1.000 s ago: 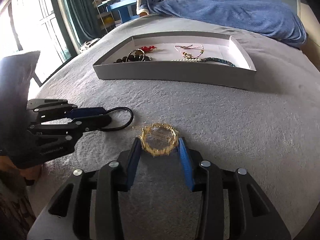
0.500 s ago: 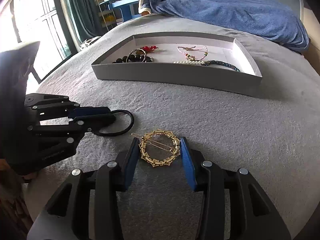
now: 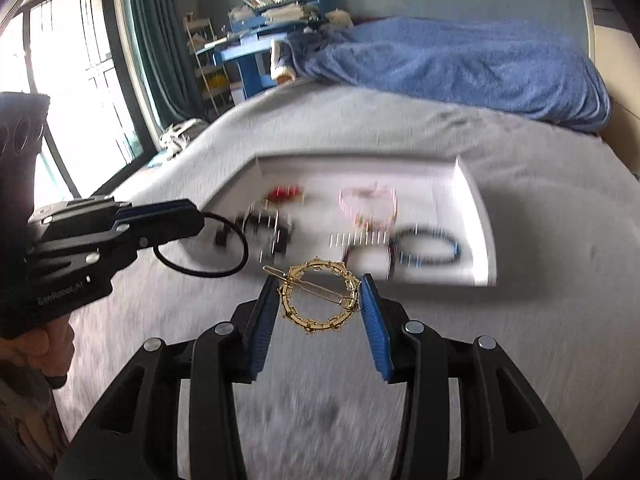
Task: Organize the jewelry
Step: 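Carry the hair tie and gold ring clip into the tray and open both tools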
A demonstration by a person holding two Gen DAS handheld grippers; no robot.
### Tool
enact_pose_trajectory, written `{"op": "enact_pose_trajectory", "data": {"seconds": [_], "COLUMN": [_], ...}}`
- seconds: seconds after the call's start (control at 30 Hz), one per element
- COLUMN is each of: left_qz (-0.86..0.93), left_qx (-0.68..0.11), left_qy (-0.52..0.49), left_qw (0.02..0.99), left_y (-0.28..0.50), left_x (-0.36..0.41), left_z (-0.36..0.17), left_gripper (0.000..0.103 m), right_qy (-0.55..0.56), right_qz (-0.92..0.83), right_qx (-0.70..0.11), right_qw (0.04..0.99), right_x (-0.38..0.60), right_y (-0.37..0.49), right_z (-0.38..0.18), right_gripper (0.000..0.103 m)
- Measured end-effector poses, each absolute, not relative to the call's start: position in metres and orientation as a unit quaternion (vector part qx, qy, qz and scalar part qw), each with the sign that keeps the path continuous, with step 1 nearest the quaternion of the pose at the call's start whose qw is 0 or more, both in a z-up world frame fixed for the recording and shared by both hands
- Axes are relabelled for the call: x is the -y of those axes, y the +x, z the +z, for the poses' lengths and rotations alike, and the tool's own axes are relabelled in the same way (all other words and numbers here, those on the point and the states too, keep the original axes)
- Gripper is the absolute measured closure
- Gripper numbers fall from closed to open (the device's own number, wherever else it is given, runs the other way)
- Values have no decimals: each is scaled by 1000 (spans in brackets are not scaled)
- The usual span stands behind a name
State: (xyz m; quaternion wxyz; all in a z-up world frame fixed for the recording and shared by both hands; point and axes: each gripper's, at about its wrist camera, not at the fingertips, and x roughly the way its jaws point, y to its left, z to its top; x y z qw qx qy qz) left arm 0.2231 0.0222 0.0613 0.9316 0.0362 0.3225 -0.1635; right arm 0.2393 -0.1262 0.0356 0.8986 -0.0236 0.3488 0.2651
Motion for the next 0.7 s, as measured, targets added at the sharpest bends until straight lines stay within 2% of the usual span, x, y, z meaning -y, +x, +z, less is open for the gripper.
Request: {"op": "enact_pose_trajectory", "data": {"seconds": [0.27, 0.7], "left_qz": [-139, -109], "left_qx": [-307, -343], "left_qy": [41, 50], "left_qw": [940, 932], "left_y": [272, 324], "left_x": [-32, -36], "left_z": [77, 41], "left_gripper": [90, 90], "right_qy": [-24, -61], "right_qz": [259, 239], "right_qx": [-342, -385], "right_qw": [903, 890], "right_x": [105, 74], "right_y": [306, 369], "right_z": [61, 34], "right_gripper": [62, 62]}}
